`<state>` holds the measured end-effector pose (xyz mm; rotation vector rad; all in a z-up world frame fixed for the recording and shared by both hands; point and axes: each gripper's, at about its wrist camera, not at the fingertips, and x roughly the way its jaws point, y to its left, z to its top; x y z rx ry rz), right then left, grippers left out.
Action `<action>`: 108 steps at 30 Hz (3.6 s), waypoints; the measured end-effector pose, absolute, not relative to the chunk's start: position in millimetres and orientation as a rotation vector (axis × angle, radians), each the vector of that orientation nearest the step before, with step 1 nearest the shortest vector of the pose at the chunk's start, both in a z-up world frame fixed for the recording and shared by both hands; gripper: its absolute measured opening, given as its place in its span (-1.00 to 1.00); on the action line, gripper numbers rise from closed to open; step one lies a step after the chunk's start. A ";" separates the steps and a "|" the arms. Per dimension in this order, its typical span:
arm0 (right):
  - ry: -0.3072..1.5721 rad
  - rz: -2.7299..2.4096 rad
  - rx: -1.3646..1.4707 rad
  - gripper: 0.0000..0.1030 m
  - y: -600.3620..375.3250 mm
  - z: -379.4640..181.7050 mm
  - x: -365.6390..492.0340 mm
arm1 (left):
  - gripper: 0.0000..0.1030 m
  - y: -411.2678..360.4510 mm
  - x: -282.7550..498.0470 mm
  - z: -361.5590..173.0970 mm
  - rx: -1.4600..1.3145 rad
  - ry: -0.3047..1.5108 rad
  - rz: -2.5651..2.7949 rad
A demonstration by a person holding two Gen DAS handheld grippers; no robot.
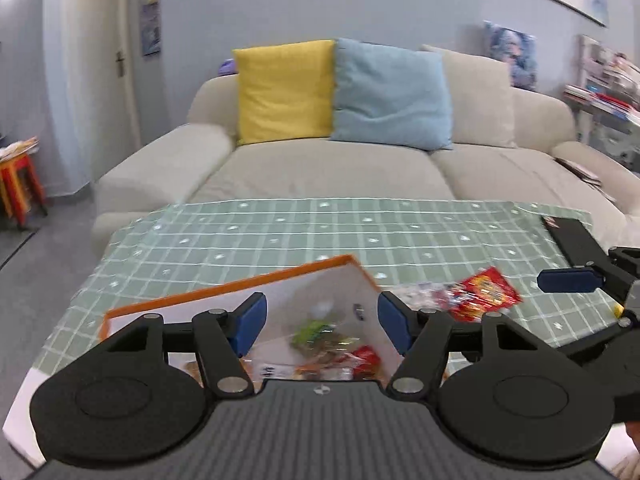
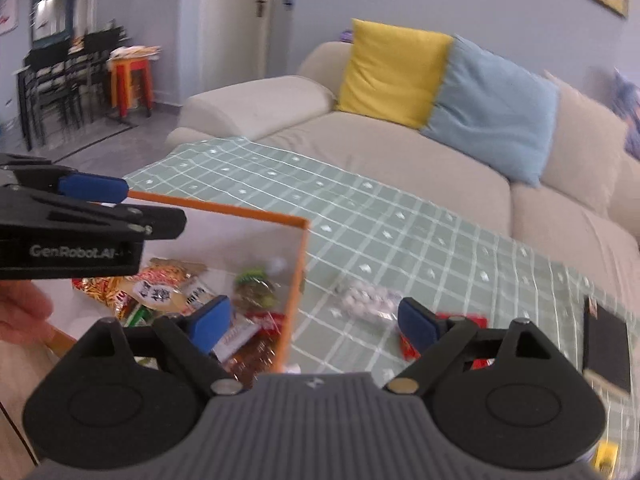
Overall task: Organize snacks
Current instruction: 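Open both tools and withdraw them from the box toward the remaining snacks, then reach left tool to the red spicy-strip pack while right tool approaches it too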
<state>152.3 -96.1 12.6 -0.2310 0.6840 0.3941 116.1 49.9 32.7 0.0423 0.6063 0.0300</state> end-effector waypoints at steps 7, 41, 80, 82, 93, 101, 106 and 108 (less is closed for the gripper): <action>0.670 0.147 -0.167 0.84 -153.6 1.3 141.4 | 0.46 8.8 114.8 26.5 0.082 0.599 -0.070; 0.883 0.193 -0.025 0.84 -256.4 -73.9 239.3 | 0.59 -65.9 236.7 -21.1 0.199 0.954 -0.300; 1.019 0.349 -0.017 -1.00 -258.0 -114.6 306.7 | -0.27 -112.9 347.0 -122.9 0.768 1.204 -0.370; 1.054 0.343 0.017 -1.00 -260.6 -115.0 304.5 | -0.59 -115.7 340.9 -120.6 0.738 1.212 -0.380; 1.184 0.387 0.043 -1.00 -261.2 -106.0 270.9 | -0.82 -99.4 318.8 -115.6 0.462 1.339 -0.412; 1.204 0.409 -0.043 -0.87 -252.4 -109.0 258.9 | -0.33 -79.1 300.2 -95.7 0.433 1.325 -0.414; 1.122 0.489 -0.107 -0.01 -250.8 -96.4 255.5 | -0.07 -77.2 293.0 -74.7 0.468 1.304 -0.446; 1.090 0.508 -0.153 0.06 -248.0 -94.3 255.6 | -0.07 -79.0 291.4 -73.5 0.474 1.331 -0.487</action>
